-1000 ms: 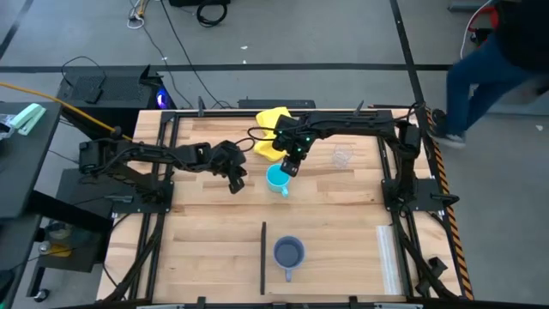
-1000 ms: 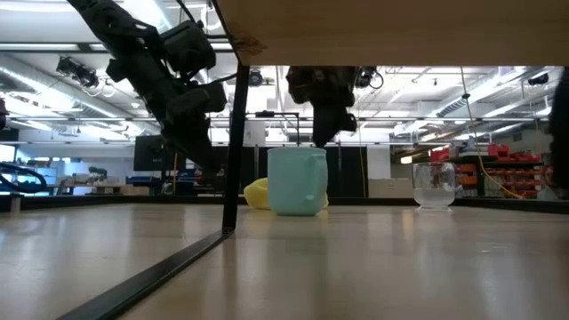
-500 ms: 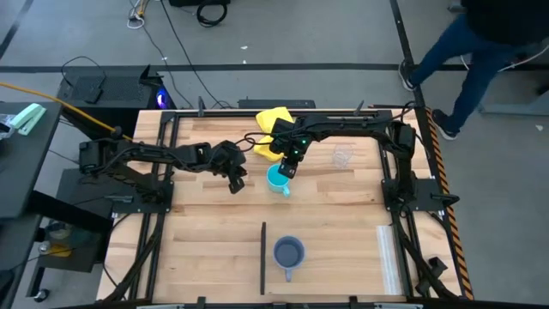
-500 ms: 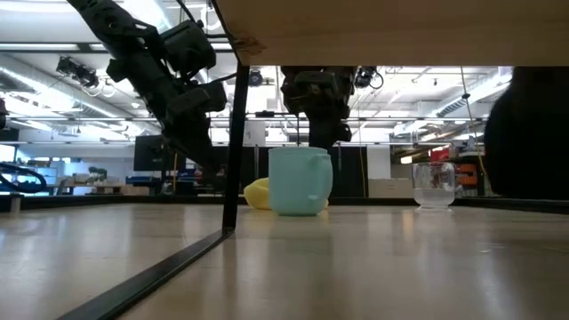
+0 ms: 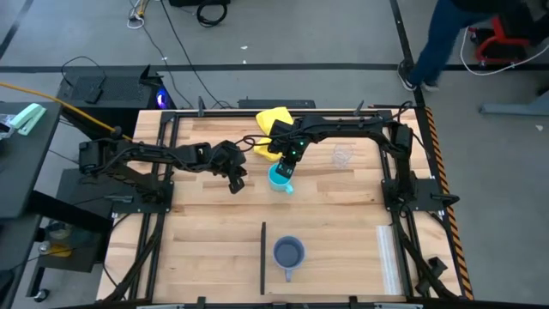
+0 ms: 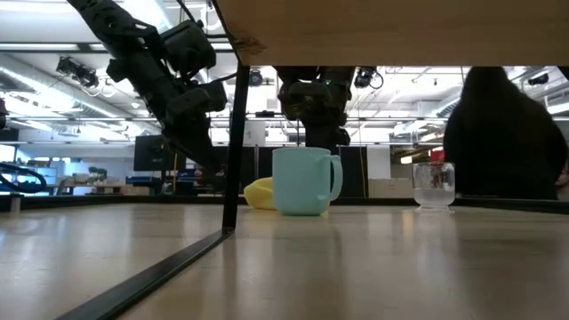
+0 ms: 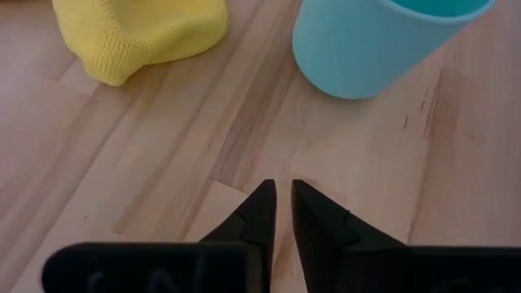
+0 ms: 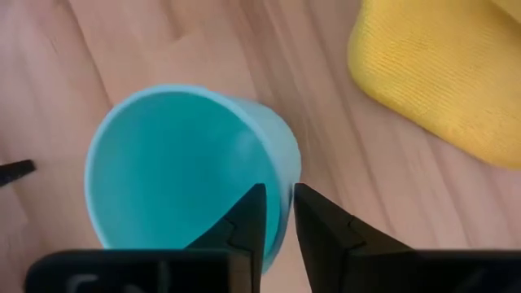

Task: Stack small to large cups/mugs on shelf
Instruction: Put the light blue mug on the shelf

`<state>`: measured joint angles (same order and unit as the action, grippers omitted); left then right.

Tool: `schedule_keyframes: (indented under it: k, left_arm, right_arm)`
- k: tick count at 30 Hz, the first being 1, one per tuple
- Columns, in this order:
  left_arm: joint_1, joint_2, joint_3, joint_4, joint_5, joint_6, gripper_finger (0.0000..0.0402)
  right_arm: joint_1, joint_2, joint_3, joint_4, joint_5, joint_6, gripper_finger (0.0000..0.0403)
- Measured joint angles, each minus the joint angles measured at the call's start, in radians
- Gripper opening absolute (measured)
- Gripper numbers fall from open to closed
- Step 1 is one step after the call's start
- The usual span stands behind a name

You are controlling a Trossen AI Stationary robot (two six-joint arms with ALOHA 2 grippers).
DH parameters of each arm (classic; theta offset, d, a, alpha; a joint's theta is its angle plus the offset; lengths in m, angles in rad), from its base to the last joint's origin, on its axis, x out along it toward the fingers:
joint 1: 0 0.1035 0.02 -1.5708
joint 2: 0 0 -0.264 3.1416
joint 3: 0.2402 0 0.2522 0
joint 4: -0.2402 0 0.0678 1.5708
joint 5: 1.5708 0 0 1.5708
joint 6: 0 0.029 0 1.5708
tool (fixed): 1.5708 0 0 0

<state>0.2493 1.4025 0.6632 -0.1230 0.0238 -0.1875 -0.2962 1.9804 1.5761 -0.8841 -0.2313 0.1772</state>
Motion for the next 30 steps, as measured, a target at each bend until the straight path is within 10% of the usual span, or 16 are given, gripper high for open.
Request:
schedule_keyframes:
  k: [9,30]
  left_arm:
    - [0.000,0.000,0.000,-0.001,0.000,-0.002,0.0032]
    - [0.000,0.000,0.000,-0.002,0.000,-0.003,0.0018]
  right_arm:
    - [0.000,0.000,0.000,0.000,0.051,0.037,0.0012]
    - [-0.002,-0.197,0.087,-0.200,0.217,0.187,0.0007]
